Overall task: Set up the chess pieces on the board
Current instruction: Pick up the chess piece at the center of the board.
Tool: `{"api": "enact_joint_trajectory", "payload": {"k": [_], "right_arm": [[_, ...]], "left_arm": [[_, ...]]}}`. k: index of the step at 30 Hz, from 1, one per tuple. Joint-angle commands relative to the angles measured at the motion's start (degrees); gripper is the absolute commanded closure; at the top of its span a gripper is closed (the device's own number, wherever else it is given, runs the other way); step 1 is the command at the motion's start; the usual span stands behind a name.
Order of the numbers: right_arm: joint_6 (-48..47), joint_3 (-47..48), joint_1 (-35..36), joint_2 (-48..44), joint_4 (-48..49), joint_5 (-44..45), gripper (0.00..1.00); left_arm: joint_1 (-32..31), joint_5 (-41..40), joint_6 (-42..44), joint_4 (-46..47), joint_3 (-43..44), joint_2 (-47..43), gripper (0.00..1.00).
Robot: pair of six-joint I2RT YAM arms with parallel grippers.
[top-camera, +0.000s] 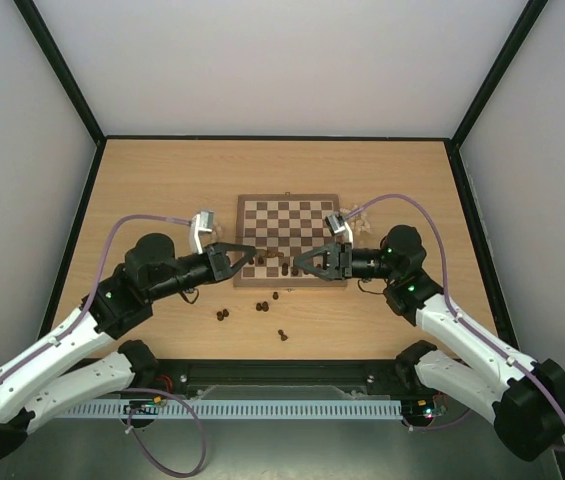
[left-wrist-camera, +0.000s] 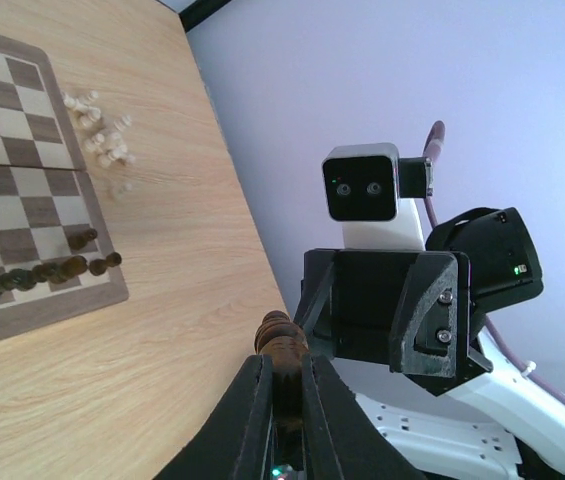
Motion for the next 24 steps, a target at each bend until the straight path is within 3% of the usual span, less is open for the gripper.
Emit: {"api": "enact_joint_trajectory", "payload": {"k": [1,24], "right_arm": [[1.7,1.26,-0.18,0.38,4.36,-0.97,0.58],[1.52,4.48,-0.18,5.32,5.29,-1.38,0.61]], "left_arm": [[1.22,5.11,-4.3,7.85,-2.78,-1.09,0.98],[5.08,11.49,-9.34,15.69,-7.52,-1.42,0.98]]}}
